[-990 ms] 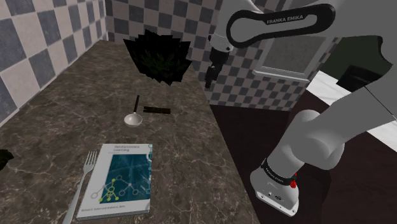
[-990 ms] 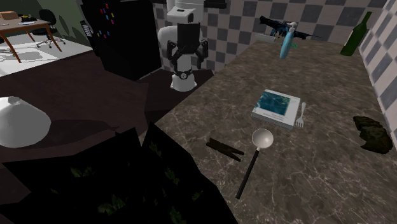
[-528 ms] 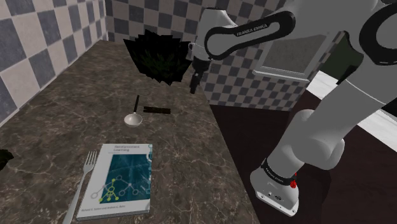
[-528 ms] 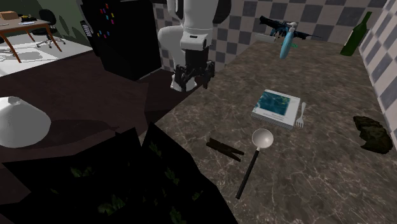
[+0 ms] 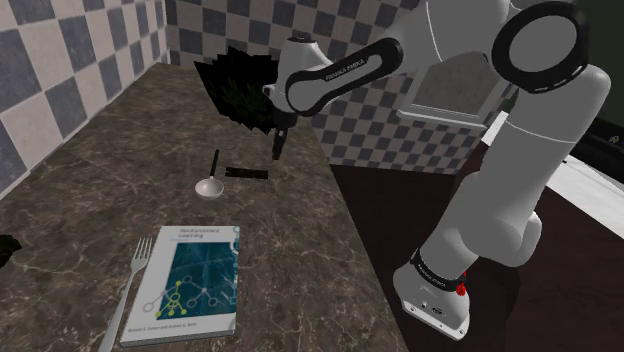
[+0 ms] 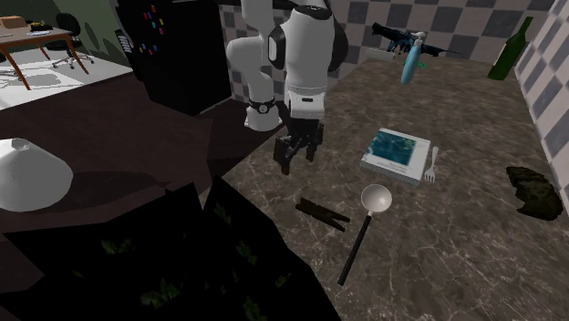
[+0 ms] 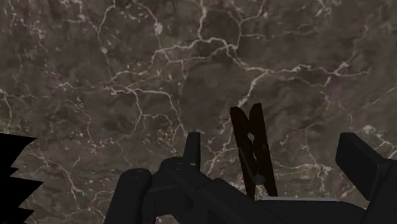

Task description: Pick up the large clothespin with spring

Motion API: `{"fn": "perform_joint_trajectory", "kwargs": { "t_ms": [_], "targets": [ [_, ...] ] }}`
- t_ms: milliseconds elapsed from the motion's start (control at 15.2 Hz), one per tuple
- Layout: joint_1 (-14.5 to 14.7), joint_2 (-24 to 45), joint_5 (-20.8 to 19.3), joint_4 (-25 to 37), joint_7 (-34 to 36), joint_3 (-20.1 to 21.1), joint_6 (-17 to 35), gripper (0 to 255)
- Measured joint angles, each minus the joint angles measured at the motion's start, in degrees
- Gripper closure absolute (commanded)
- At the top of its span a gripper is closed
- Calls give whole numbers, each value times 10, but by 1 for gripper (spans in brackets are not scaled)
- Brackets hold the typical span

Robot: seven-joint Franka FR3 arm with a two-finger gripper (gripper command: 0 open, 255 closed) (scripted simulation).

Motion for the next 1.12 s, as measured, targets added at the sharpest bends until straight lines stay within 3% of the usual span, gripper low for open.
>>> {"fn": "perform_joint_trajectory", "kwargs": {
  "t_ms": [528,1056,1122],
  "targets": [
    [11,155,-6,112,-74,24,57,0],
    [14,207,-12,121,-74,25,102,0],
    [14,210,-13,120,-74,25,105,255]
  ]
}}
